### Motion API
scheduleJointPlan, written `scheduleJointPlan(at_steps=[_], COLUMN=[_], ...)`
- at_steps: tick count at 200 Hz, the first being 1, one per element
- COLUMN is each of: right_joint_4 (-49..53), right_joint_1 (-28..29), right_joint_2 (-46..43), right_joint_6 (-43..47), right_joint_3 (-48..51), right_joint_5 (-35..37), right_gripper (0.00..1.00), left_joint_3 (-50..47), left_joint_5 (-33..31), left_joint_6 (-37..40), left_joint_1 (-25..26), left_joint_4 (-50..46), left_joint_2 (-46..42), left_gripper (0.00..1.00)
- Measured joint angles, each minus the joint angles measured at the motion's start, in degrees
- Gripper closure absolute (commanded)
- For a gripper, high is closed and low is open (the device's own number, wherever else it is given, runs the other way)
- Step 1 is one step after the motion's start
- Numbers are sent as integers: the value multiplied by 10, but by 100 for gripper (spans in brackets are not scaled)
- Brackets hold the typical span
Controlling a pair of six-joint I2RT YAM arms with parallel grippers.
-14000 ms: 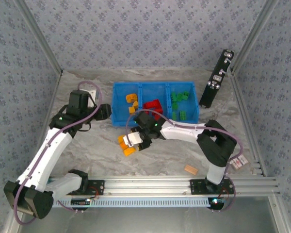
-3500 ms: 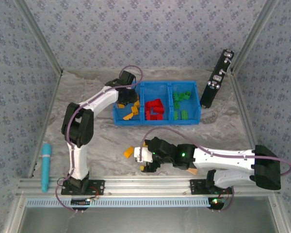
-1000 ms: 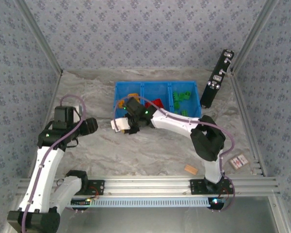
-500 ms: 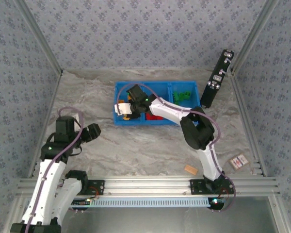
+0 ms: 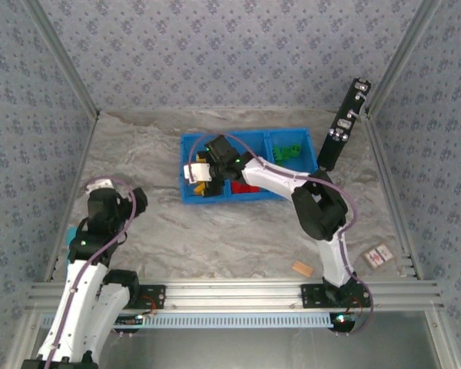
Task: Sort the legos into containers by color
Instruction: Place the lego in the container, then reset both arms
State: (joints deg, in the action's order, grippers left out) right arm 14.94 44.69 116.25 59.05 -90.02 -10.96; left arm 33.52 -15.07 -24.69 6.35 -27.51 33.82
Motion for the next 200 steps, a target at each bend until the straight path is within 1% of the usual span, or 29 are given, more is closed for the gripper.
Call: scheduleJointPlan(at_steps=[9, 16, 27, 34, 47, 63, 77, 94, 111, 120, 126, 139, 149, 160, 169, 182, 191, 200], right_joint_4=[-3, -7, -17, -25, -47, -86, -110, -134, -158, -169, -172, -184, -196, -216, -235, -279, -311, -336], right_joint_1=[2, 4, 5, 4, -2, -21, -45, -82, -125, -150, -165, -197, -225, -263, -302, -374, -422, -454], right_joint_2=[-27, -48, -93, -126, -191, -288, -373, -457, -537, -575, -600, -647, -676, -699, -709, -713, -699, -675], right_joint_6=[-8, -14, -30, -42, -63, -98, -133, -178, -243, -280, -303, -352, -392, -440, -479, -534, -568, -590], right_joint_3=[20, 37, 72, 97, 148, 235, 313, 396, 479, 520, 543, 592, 628, 662, 687, 724, 744, 753], right_joint_5=[1, 3, 10, 16, 29, 42, 55, 73, 91, 100, 106, 119, 131, 143, 152, 151, 150, 148], right_gripper=[1, 1, 1, 1, 1, 1, 1, 1, 1, 1, 1, 1, 1, 1, 1, 1, 1, 1], left_joint_3=[-32, -66, -116, -146, -186, -208, -208, -192, -174, -164, -158, -148, -140, -128, -127, -124, -124, -124], left_joint_5=[-44, -71, -100, -112, -119, -119, -113, -98, -87, -81, -75, -54, -32, -14, -4, 8, 14, 20], left_joint_6=[26, 46, 73, 88, 116, 148, 170, 179, 182, 184, 185, 194, 198, 198, 200, 202, 204, 205], left_joint_1=[-1, -2, -6, -10, -18, -25, -28, -35, -42, -44, -44, -44, -47, -53, -57, -60, -60, -60], left_joint_4=[77, 140, 223, 277, 371, 476, 550, 617, 689, 709, 711, 723, 751, 746, 756, 753, 755, 754], left_joint_2=[1, 6, 28, 59, 132, 250, 325, 390, 454, 477, 486, 500, 523, 539, 544, 544, 544, 544], left_gripper=[4, 5, 6, 6, 5, 4, 4, 4, 4, 3, 0, 0, 0, 0, 0, 0, 0, 0])
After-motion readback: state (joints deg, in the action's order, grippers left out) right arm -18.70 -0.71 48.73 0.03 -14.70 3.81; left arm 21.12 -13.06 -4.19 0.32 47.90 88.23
